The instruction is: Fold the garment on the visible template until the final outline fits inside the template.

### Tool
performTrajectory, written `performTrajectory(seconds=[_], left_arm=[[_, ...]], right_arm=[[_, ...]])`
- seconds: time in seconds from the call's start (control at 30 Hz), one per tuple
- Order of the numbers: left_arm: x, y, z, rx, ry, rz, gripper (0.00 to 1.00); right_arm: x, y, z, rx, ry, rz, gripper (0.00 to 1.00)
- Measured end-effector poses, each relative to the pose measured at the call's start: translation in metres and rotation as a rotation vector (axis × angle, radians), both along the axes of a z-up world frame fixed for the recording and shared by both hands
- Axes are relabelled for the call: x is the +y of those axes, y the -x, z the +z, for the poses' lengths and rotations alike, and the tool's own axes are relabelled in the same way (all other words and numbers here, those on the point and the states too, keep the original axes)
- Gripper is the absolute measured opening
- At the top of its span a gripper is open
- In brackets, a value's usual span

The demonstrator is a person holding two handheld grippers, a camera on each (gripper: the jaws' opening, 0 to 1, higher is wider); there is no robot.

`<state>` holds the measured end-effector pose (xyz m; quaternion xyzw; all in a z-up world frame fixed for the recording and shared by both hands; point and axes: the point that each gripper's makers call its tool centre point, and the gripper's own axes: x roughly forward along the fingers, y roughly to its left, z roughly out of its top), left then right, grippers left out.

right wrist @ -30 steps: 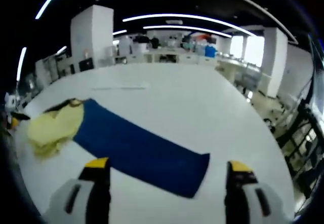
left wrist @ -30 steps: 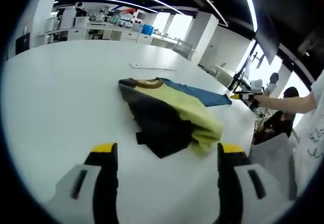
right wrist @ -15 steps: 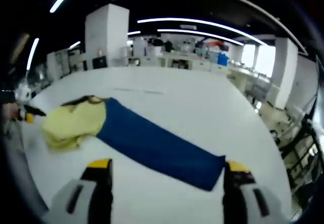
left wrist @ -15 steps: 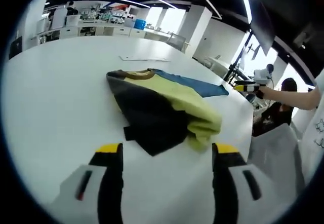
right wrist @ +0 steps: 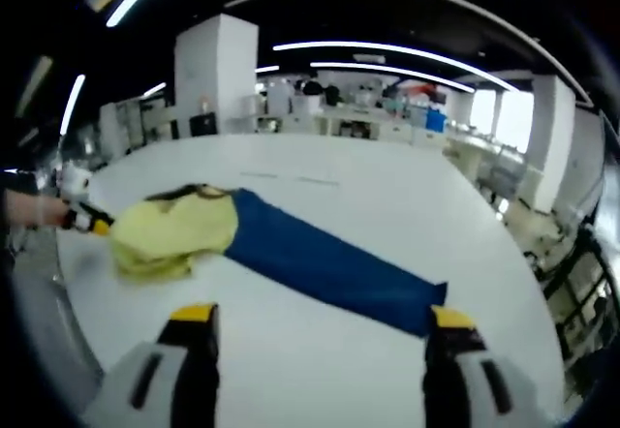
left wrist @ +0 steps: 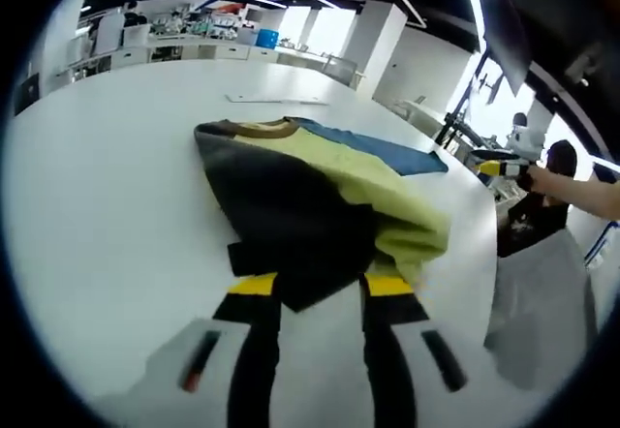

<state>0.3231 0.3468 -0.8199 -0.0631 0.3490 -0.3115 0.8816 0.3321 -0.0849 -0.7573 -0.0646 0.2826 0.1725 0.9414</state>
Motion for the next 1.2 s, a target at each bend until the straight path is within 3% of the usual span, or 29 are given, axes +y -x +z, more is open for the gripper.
performTrajectory(seconds=[0.2, 0.4, 0.53, 0.83, 1.2], left_arm=[[0.0, -0.004, -0.008, 0.017, 0.002, 0.008, 0.19], [-0.006, -0.004, -0.007, 0.03, 0.032, 0.018, 0.0], [-0.007, -0.003, -0.002, 0.037, 0.056, 0.035, 0.0], [-0.003, -0.003, 0.023, -0.001, 0.087, 0.041, 0.0], [0.001, -0.033, 0.083, -0.13, 0.112, 0.021, 0.0]], right_arm=[[0.002, 0.011, 0.003, -0.002, -0.017, -0.009, 0.86], [0.009, 0.015, 0.002, 0.0, -0.028, 0.0, 0.85], [0.016, 0.017, 0.002, 0.001, -0.041, 0.009, 0.85], [0.024, 0.015, 0.003, -0.004, -0.046, 0.025, 0.84], [0.025, 0.015, 0.001, 0.002, -0.052, 0.023, 0.81]])
